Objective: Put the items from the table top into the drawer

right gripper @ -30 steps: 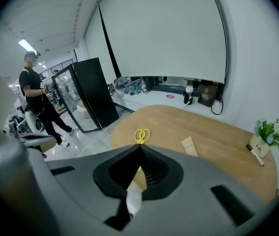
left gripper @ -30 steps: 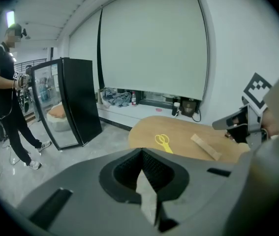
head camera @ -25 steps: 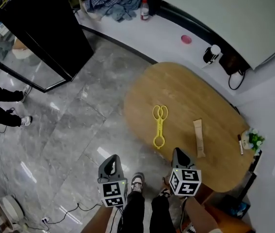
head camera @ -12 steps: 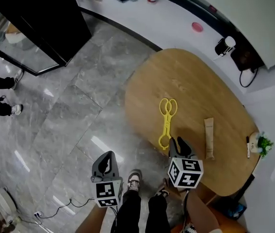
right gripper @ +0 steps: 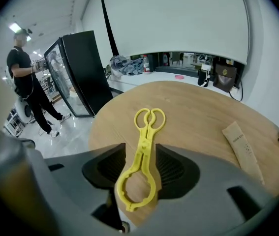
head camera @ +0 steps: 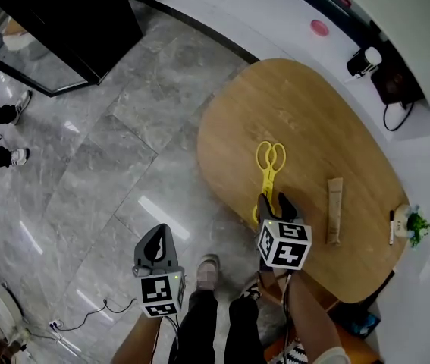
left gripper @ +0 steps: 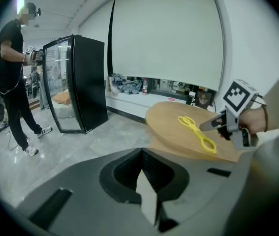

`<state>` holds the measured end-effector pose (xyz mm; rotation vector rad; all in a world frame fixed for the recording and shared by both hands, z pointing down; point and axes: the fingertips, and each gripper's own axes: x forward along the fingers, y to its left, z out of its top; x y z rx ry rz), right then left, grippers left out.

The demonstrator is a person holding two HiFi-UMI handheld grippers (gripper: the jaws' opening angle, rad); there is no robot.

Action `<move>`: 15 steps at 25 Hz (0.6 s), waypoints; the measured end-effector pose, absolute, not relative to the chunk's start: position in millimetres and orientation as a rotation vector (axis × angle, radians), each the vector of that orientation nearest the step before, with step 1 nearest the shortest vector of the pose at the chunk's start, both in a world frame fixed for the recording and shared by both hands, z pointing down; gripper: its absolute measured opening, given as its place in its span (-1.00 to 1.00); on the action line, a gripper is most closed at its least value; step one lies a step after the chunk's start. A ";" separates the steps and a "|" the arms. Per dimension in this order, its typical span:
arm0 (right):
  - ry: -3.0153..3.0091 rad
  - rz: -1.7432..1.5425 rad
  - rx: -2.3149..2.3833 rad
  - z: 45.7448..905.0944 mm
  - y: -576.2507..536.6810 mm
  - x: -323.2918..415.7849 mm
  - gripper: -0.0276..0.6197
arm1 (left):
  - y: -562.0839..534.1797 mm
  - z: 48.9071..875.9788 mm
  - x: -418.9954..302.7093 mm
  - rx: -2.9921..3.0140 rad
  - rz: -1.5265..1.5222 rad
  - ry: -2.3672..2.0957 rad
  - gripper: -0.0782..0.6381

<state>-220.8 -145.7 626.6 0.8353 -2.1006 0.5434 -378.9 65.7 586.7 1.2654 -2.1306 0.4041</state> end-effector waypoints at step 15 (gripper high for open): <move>-1.998 0.515 0.813 664.2 -155.4 -232.4 -0.40 | 72.6 606.7 -385.1 1.247 0.416 -2.127 -0.78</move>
